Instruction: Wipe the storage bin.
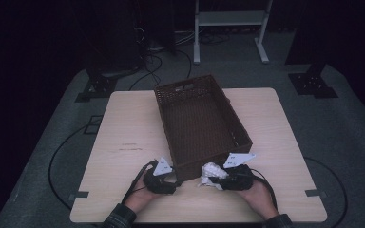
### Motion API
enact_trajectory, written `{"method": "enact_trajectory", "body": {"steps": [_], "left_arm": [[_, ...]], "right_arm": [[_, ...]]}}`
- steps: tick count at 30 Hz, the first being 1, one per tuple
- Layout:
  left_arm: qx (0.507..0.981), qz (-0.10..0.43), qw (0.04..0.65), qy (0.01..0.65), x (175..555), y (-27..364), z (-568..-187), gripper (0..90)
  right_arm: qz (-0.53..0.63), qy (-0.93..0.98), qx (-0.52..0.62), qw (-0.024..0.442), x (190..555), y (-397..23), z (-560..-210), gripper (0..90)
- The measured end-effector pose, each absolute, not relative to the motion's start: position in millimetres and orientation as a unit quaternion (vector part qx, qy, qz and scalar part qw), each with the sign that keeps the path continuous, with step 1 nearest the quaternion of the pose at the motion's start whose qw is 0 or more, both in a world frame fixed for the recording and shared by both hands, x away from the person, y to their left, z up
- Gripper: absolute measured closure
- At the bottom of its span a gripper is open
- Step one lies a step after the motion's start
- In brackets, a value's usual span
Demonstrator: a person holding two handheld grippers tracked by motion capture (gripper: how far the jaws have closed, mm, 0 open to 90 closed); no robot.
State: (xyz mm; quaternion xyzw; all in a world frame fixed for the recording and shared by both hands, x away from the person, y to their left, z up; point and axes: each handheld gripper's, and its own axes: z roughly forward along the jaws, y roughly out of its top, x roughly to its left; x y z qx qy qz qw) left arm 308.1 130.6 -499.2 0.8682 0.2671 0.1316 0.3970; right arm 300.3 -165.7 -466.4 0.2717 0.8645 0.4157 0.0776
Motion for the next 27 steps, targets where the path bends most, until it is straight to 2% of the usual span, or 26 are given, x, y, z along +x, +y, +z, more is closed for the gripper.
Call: {"method": "enact_trajectory", "body": {"steps": [14, 27], "left_arm": [[0.869, 0.132, 0.396, 0.267, 308, 131, -499, 36.2], [0.869, 0.132, 0.396, 0.267, 308, 131, -499, 36.3]], "right_arm": [[0.398, 0.875, 0.269, 0.067, 303, -157, -480, 60.7], [0.442, 0.855, 0.253, 0.098, 292, -162, -443, 60.7]]}}
